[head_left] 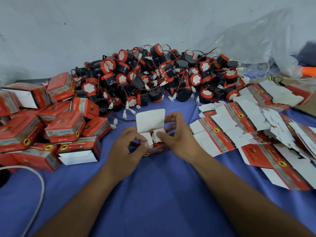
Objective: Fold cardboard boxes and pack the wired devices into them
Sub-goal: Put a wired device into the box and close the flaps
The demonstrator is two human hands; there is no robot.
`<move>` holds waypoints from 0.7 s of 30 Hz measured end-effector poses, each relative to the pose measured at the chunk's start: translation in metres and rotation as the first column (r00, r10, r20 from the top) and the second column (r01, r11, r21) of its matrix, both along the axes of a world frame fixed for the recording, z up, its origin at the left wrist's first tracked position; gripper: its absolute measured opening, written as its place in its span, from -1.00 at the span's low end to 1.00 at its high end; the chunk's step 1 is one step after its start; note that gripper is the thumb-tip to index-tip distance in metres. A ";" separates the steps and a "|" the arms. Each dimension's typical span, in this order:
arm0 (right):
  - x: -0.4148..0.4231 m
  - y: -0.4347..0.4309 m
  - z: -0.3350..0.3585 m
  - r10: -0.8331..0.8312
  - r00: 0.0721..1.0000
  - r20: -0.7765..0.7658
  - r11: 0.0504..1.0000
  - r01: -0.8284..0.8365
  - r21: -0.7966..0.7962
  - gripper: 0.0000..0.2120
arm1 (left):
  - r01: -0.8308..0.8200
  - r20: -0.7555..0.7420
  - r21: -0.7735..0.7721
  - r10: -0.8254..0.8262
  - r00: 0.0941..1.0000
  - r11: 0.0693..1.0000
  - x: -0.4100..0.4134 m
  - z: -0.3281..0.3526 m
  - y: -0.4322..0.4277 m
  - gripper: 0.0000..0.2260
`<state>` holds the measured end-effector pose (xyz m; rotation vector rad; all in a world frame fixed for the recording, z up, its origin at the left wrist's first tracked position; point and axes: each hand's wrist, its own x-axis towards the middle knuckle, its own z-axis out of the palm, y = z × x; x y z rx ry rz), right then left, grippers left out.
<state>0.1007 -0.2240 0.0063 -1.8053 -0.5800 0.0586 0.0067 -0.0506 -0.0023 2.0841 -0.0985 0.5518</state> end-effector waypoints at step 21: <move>0.004 -0.006 -0.006 0.256 0.926 0.278 0.966 -0.232 -0.118 -0.65 | -0.028 -0.062 -0.166 0.018 0.998 0.986 0.003 -0.004 0.007 -0.75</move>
